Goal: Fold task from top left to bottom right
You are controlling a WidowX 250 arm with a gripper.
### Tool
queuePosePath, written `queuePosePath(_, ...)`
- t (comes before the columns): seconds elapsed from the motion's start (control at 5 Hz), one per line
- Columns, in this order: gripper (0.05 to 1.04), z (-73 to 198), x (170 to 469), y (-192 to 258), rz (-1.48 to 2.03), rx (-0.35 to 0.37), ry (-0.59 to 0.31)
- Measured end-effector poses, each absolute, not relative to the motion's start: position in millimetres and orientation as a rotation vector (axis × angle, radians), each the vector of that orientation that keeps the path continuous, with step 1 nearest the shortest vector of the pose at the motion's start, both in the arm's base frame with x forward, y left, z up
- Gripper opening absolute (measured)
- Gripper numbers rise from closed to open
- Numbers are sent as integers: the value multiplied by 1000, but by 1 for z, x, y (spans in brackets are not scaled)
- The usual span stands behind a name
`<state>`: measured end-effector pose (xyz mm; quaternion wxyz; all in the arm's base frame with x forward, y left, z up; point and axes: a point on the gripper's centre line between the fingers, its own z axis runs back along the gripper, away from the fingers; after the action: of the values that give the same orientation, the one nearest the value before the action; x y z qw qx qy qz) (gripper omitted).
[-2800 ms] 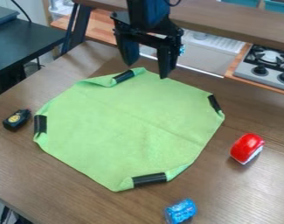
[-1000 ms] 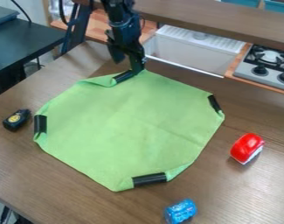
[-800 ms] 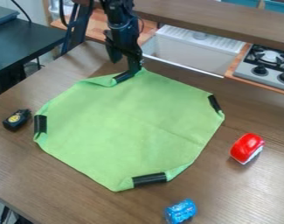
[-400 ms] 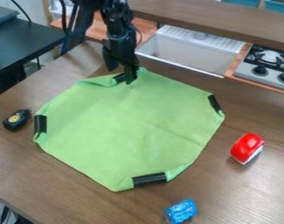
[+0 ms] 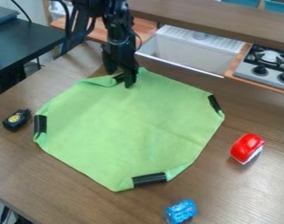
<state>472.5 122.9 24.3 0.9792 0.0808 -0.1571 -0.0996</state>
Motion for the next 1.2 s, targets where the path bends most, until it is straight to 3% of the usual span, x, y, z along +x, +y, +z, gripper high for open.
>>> queuePosePath(0.4,371,25,476,127,-148,187,-343)
queuePosePath(0.6,164,20,472,122,-141,157,-336)
queuePosePath(0.8,68,40,463,112,-151,113,-367)
queuePosePath(1.2,55,93,418,79,-261,49,-477)
